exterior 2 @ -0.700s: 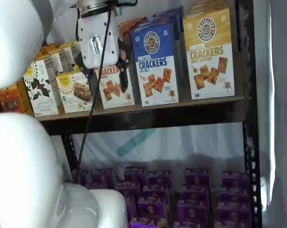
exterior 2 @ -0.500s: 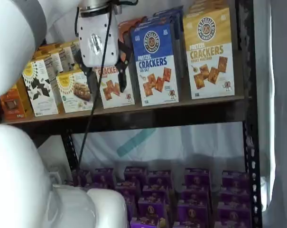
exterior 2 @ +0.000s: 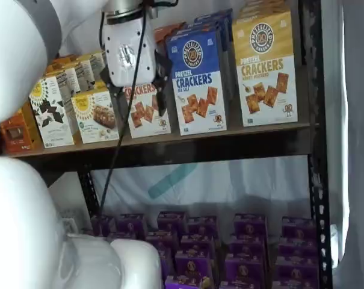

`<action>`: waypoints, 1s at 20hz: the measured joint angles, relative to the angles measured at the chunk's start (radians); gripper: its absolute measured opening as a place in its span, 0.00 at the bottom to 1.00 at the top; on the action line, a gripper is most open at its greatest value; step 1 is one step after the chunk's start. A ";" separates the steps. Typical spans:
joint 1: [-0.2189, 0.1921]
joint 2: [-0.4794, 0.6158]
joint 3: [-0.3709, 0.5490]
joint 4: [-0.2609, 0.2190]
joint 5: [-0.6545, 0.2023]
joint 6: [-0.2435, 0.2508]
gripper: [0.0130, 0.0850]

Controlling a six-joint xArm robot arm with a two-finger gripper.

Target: Retrieve the yellow and white box located on the top shelf, the sixth one from the left

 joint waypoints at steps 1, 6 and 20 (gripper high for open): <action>-0.020 0.002 0.004 -0.005 -0.016 -0.020 1.00; -0.107 0.022 0.010 -0.036 -0.086 -0.116 1.00; -0.365 0.156 -0.044 -0.014 -0.284 -0.366 1.00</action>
